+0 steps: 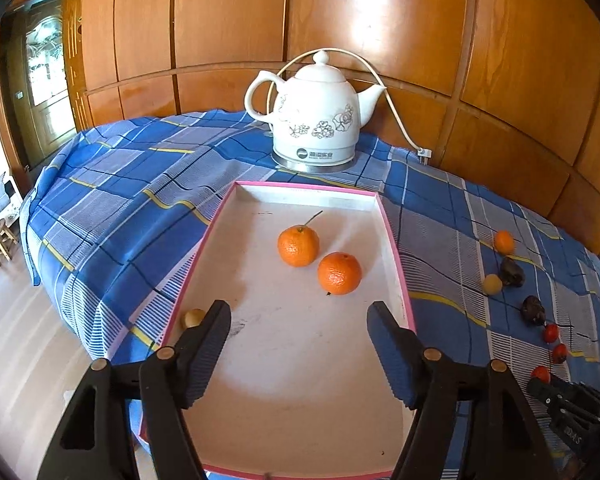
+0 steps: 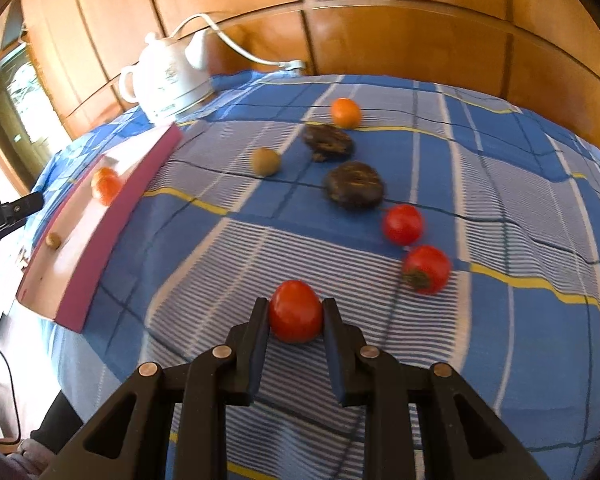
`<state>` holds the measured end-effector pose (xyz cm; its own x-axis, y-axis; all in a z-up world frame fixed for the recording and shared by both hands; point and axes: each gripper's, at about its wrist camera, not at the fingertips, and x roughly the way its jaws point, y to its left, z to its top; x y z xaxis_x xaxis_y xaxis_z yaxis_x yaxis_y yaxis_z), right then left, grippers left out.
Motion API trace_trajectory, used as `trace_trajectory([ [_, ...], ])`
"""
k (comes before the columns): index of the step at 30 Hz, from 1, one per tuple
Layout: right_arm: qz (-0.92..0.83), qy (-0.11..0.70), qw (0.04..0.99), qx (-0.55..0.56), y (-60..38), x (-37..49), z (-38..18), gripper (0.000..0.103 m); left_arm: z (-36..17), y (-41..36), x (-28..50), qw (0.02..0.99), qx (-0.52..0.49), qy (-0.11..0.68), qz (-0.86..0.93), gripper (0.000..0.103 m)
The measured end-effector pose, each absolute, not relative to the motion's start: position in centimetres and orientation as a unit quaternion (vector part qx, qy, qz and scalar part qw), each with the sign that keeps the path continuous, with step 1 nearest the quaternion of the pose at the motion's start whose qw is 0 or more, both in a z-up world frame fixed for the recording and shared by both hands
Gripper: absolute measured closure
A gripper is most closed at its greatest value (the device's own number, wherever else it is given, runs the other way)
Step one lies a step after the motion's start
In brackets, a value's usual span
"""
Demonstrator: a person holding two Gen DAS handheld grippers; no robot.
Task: Organize fruits
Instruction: 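Carry the red tomato into the tray and open the right tool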
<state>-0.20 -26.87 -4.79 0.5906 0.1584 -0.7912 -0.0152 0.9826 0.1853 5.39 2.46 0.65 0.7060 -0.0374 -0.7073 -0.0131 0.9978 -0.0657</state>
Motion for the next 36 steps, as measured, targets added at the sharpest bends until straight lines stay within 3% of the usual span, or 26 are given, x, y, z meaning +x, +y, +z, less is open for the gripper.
trace_trajectory([
  [26, 0.254, 0.402, 0.88, 0.003, -12.8, 5.6, 1.4, 0.077, 2.1, 5.1, 4.8, 0.939, -0.043, 0.34, 0.041, 0.03],
  [36, 0.261, 0.416, 0.871, -0.032, -8.5, 7.9, -0.2, 0.077, 1.9, 6.5, 4.9, 0.938, -0.057, 0.337, 0.06, 0.03],
])
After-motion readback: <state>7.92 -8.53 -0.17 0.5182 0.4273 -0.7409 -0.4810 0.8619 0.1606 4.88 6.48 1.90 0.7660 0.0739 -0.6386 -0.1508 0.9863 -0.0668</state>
